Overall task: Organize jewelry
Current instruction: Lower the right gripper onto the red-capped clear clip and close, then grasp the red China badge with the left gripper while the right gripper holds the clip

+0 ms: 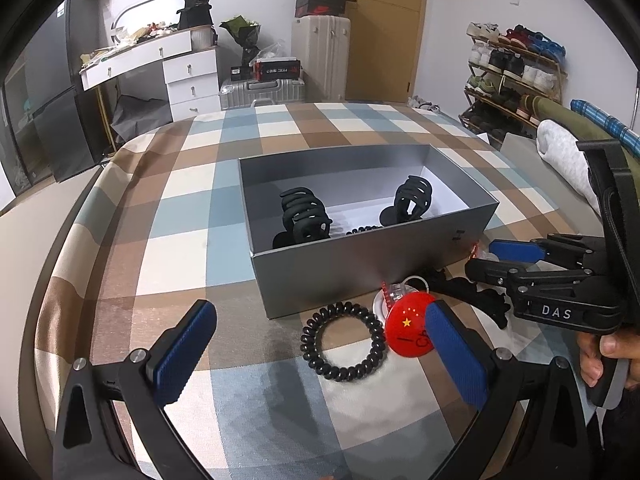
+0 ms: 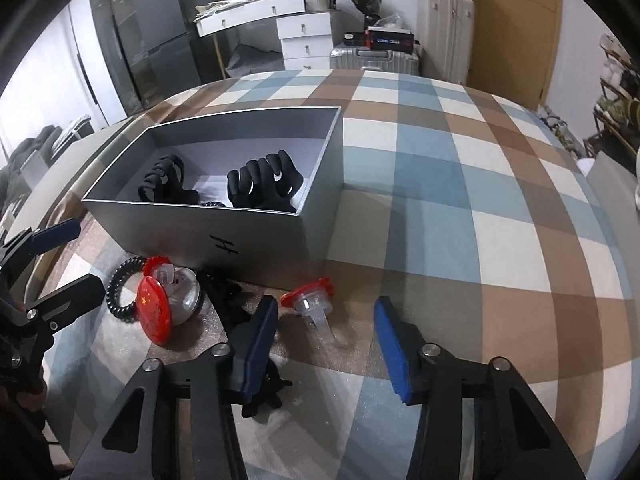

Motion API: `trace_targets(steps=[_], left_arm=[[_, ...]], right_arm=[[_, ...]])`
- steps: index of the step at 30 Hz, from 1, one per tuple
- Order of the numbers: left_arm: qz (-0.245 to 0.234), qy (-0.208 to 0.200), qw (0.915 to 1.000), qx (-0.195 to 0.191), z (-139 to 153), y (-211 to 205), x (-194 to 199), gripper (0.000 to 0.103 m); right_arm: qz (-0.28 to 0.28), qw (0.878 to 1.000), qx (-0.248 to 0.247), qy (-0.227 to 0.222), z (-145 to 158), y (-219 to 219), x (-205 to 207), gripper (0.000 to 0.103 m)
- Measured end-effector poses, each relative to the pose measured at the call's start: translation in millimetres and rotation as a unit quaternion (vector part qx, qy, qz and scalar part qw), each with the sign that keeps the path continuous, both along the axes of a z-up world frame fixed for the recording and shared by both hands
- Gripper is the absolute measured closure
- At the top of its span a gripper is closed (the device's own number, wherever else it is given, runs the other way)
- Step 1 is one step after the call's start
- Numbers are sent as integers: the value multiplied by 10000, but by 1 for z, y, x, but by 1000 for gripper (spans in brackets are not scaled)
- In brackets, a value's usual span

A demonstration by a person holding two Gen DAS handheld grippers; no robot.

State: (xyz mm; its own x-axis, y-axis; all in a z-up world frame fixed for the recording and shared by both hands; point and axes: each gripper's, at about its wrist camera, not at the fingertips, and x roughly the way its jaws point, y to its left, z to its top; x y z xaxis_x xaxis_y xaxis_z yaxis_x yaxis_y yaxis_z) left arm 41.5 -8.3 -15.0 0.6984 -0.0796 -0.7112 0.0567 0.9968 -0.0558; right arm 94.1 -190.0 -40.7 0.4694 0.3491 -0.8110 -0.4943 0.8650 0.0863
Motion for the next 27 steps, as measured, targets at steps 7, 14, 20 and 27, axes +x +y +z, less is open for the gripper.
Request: trace_targets(steps=[7, 14, 20, 27], left_arm=[[-5, -35, 10000, -6, 3, 1, -2, 1], [-129, 12, 9999, -84, 2, -3, -2, 1], [-547, 185, 9983, -111, -3, -20, -2, 2], [-1031, 236, 9943, -162, -8, -41, -4, 30]], right_arm=[[135, 9996, 252, -73, 6, -4, -5, 84], [198, 9969, 715, -267, 27, -13, -12, 84], [278, 9950, 901, -332, 34, -16, -17, 84], [280, 9946, 956, -297, 35, -19, -16, 84]])
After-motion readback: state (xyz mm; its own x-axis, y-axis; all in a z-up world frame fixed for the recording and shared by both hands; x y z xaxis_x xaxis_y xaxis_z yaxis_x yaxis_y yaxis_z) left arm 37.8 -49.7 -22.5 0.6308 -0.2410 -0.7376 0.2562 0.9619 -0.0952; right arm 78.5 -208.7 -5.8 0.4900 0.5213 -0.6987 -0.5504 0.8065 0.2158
